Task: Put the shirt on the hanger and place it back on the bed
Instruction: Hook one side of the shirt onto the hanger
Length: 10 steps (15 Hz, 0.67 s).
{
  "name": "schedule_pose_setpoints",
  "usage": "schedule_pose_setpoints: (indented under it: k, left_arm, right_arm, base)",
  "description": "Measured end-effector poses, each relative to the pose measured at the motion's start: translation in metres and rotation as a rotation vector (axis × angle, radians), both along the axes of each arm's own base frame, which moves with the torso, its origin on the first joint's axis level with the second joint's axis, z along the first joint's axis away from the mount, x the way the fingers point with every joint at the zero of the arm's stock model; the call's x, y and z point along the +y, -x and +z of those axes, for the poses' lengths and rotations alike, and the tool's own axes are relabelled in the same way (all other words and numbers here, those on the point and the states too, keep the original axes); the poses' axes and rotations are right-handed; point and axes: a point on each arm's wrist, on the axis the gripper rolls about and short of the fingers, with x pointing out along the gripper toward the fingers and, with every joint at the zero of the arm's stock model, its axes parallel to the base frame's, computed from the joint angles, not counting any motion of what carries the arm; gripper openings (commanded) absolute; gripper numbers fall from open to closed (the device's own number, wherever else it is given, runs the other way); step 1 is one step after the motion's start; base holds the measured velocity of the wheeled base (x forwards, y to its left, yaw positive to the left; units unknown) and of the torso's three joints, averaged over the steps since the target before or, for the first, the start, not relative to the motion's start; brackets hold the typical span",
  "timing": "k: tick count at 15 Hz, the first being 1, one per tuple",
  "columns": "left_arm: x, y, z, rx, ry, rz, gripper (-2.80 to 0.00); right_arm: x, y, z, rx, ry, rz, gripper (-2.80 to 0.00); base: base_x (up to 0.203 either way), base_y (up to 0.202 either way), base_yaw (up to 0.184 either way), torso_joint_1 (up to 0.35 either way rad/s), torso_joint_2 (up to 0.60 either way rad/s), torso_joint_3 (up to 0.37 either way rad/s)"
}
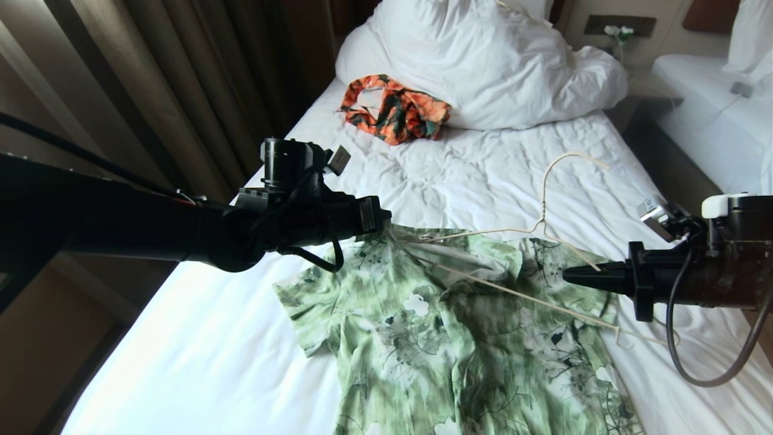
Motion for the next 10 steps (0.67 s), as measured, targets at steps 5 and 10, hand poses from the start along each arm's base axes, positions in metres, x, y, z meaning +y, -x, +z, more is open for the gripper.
schedule_pose_setpoints:
  k: [5, 10]
  left_arm:
    - [-0.009, 0.012, 0.01, -0.001, 0.002, -0.035, -2.8]
    - [-0.038, 0.039, 0.027, -0.03, 0.02, -0.137, -2.8]
  right_arm:
    - [0.001, -0.002, 0.005, -0.02, 0.009, -0.013, -2.8]
    - [0.023, -0.003, 0.009, -0.028, 0.004, 0.057, -2.8]
  base:
    - [0.0, 0.0, 0.0, 0.0, 0.0, 0.0]
    - [0.0, 0.0, 0.0, 0.0, 0.0, 0.0]
